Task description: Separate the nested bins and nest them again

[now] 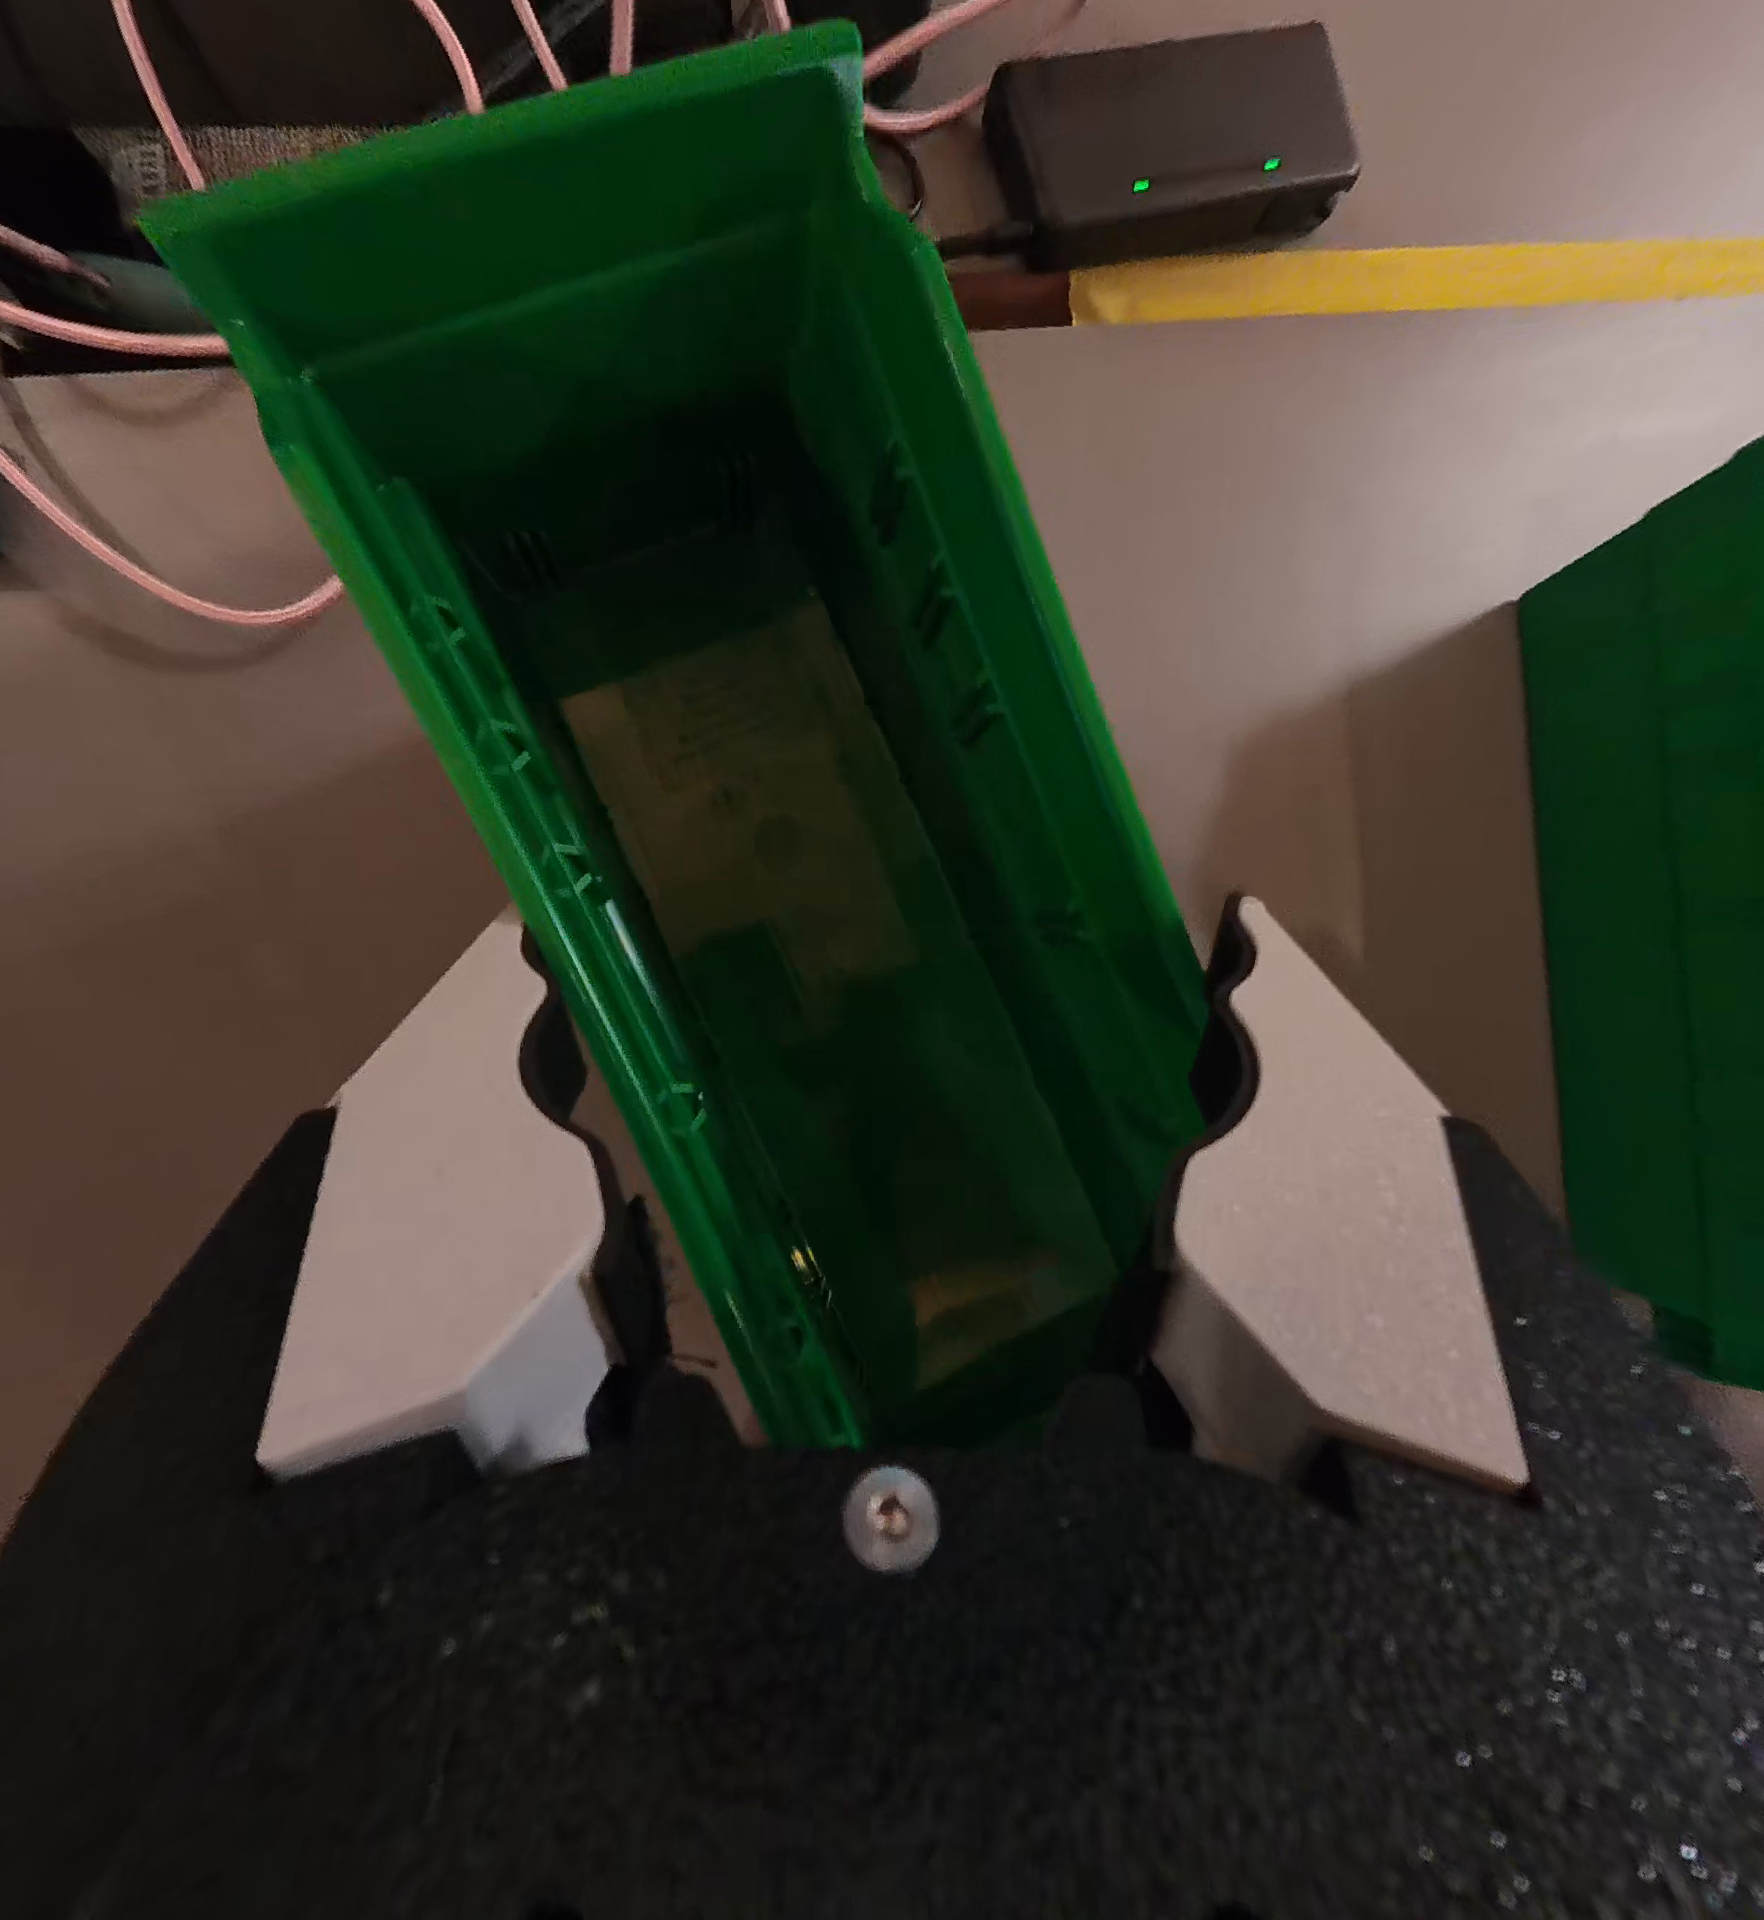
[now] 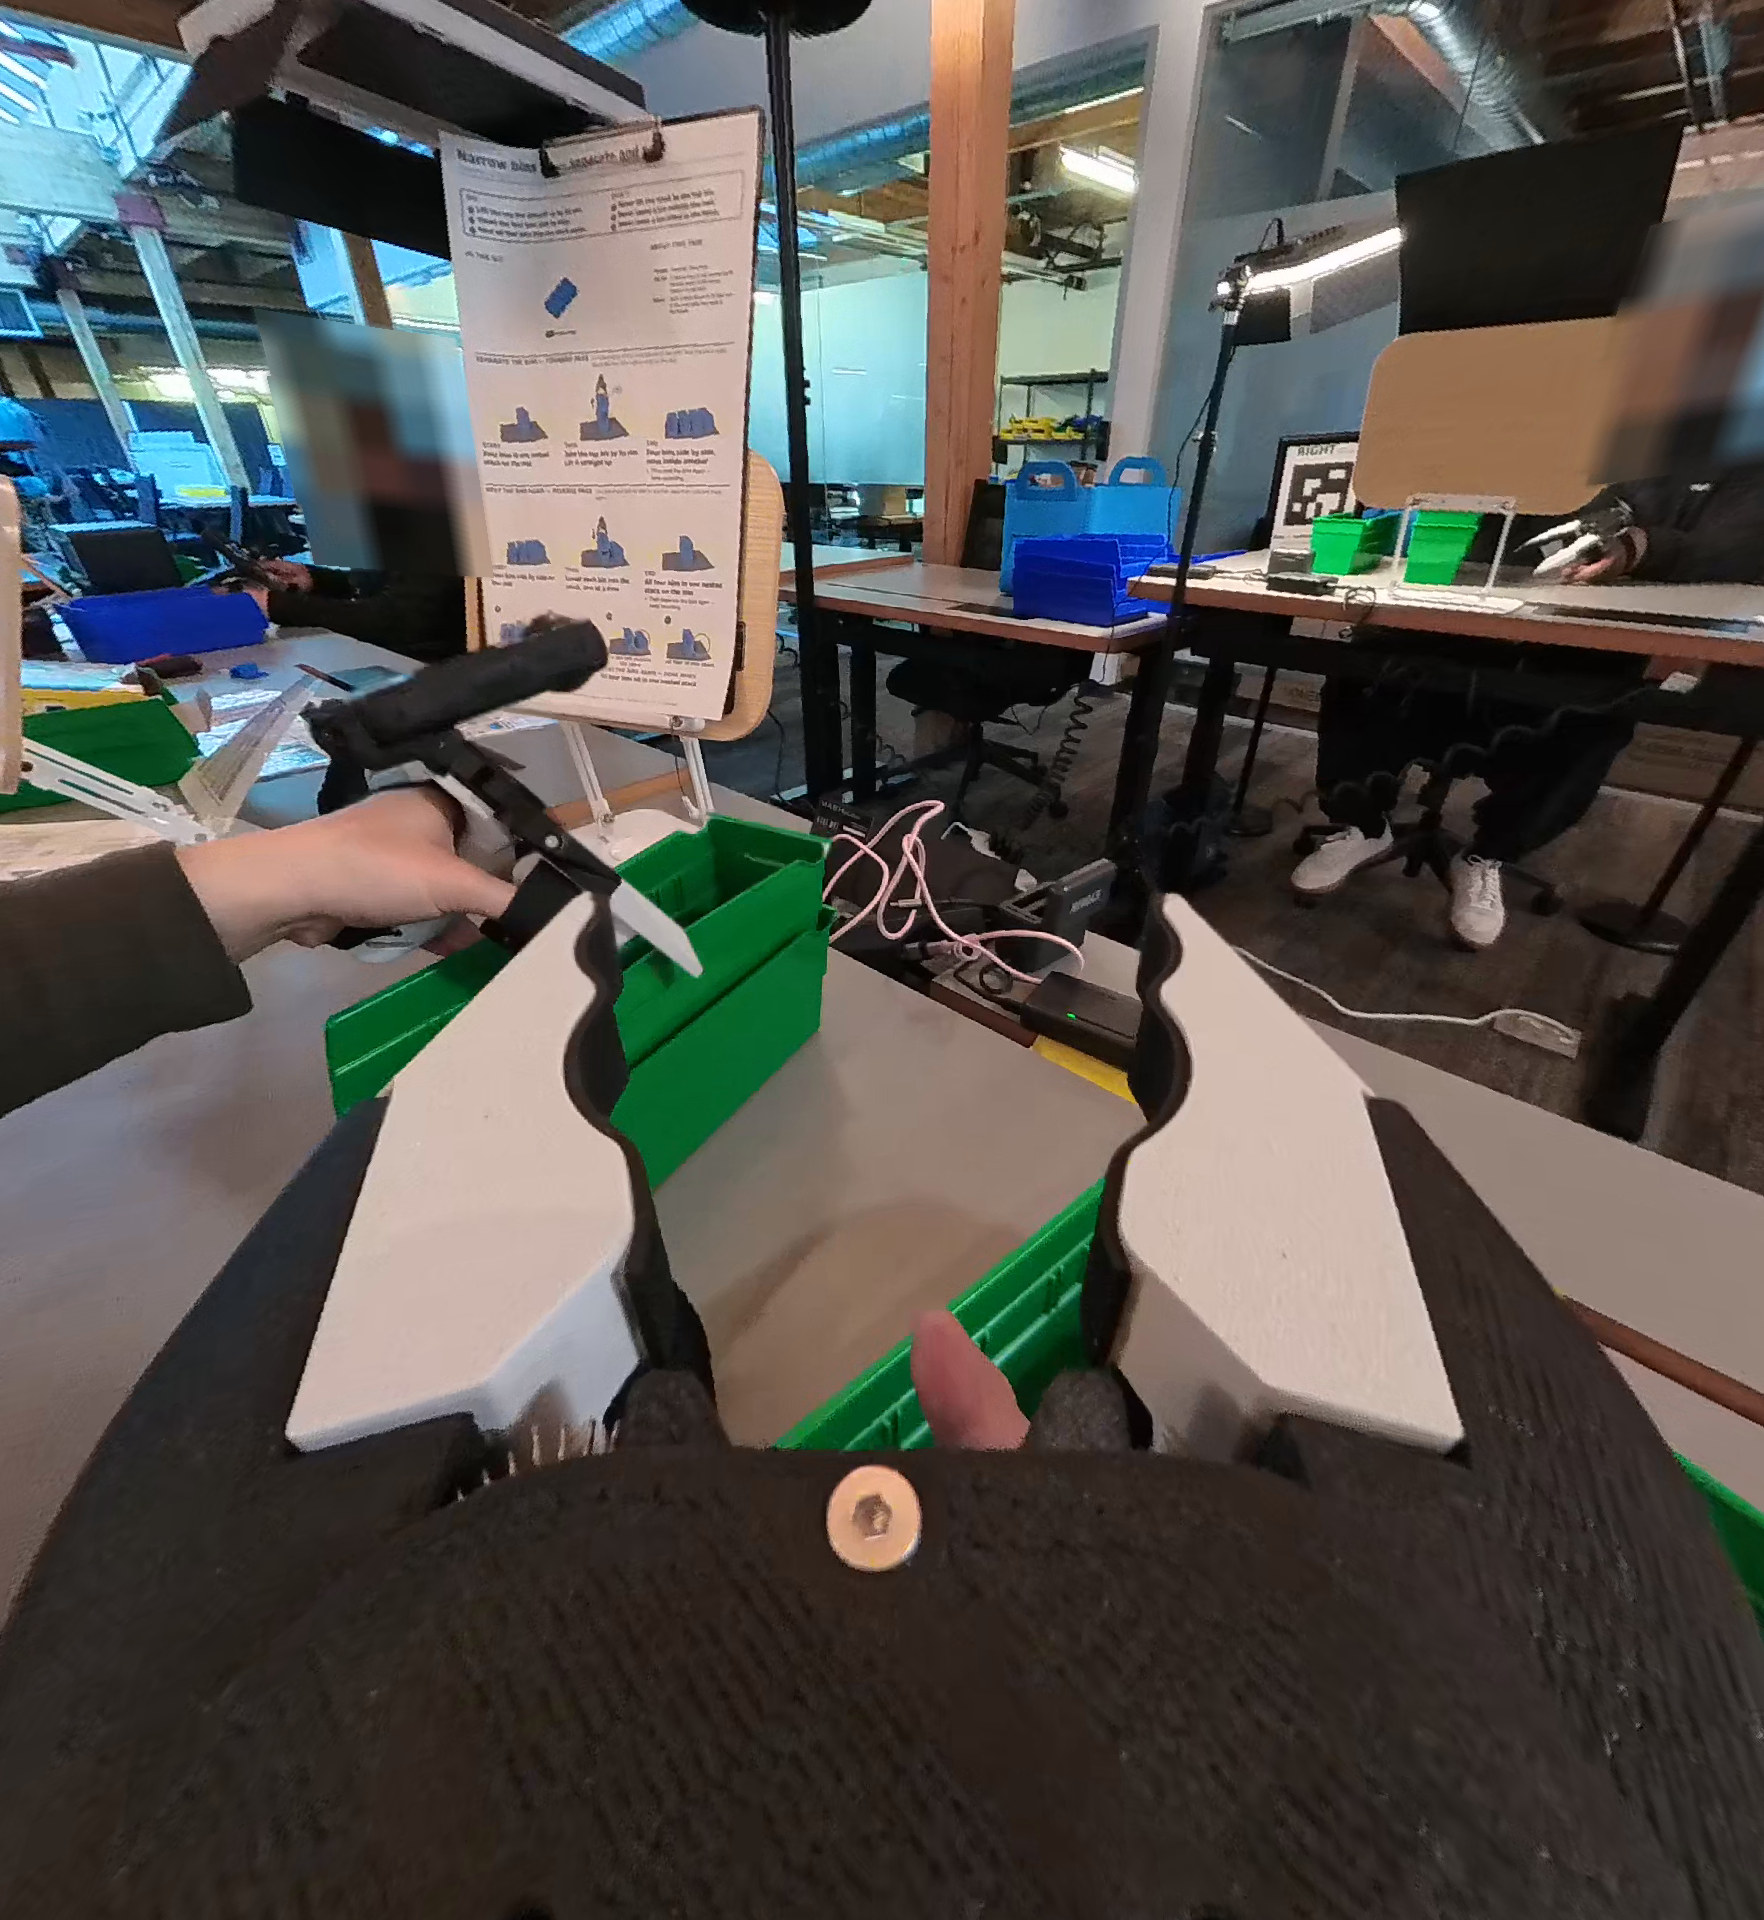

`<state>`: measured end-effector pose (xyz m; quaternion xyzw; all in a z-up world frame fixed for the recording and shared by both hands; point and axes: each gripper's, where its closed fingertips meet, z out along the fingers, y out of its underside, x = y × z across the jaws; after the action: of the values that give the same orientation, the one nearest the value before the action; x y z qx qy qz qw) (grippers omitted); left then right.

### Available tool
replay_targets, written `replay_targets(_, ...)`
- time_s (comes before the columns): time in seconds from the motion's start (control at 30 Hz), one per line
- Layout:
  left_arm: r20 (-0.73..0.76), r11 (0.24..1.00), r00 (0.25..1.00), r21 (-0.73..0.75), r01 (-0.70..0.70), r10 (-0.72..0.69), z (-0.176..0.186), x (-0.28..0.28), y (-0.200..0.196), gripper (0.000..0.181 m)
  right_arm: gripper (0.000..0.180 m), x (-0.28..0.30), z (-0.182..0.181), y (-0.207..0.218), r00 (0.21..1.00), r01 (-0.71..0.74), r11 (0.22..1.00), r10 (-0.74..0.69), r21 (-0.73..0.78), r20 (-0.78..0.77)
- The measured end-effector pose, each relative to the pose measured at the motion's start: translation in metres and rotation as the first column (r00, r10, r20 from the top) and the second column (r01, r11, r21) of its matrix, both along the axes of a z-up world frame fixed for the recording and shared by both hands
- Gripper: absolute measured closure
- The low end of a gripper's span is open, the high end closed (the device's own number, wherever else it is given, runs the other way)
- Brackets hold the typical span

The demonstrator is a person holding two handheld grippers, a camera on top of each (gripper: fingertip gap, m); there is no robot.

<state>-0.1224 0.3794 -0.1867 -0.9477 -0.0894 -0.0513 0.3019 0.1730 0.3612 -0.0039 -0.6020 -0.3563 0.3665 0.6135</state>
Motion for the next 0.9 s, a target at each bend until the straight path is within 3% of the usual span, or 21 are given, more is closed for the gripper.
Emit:
replay_targets(0.33,-0.043,0.996,0.998,-0.074,0.042,-0.045,-0.024,0.008,-0.006,0.044,0.08,0.009,0.005,0.003,0.999,0.012,1.0,-0.013,-0.012,-0.04)
replay_targets(0.37,-0.082,0.996,0.995,-0.071,0.054,-0.059,-0.022,0.005,-0.006,0.033,0.08,0.01,0.005,0.003,0.999,0.012,1.0,-0.012,-0.01,-0.04)
replay_targets(0.4,-0.131,0.997,0.989,-0.047,0.059,-0.065,-0.017,0.002,-0.004,0.022,0.08,0.01,0.005,0.003,0.999,0.013,1.0,-0.014,-0.008,-0.039)
replay_targets(0.53,-0.194,0.979,0.976,0.154,0.134,-0.103,0.028,0.022,0.01,0.021,0.08,0.016,0.009,0.002,0.999,0.023,1.0,-0.022,0.003,-0.049)
replay_targets(0.6,-0.147,0.931,0.974,0.299,0.209,-0.172,0.058,0.062,0.018,0.022,0.08,0.022,0.012,0.002,0.997,0.033,0.999,-0.032,0.006,-0.066)
replay_targets(0.67,0.012,0.847,0.935,0.428,0.315,-0.353,0.081,0.13,0.022,0.022,0.08,0.031,0.016,0.003,0.995,0.047,0.999,-0.046,0.008,-0.093)
replay_targets(0.73,0.221,0.834,0.842,0.398,0.383,-0.492,0.081,0.192,0.014,0.022,0.08,0.041,0.021,0.006,0.989,0.065,0.998,-0.063,0.01,-0.13)
replay_targets(0.8,0.346,0.84,0.768,0.296,0.455,-0.539,0.067,0.236,0.007,0.021,0.08,0.054,0.025,0.01,0.981,0.083,0.997,-0.081,0.001,-0.177)
replay_targets(0.9,0.328,0.862,0.799,0.145,0.485,-0.504,0.035,0.27,0.019,0.021,0.08,0.072,0.032,0.017,0.961,0.092,0.996,-0.095,-0.023,-0.261)
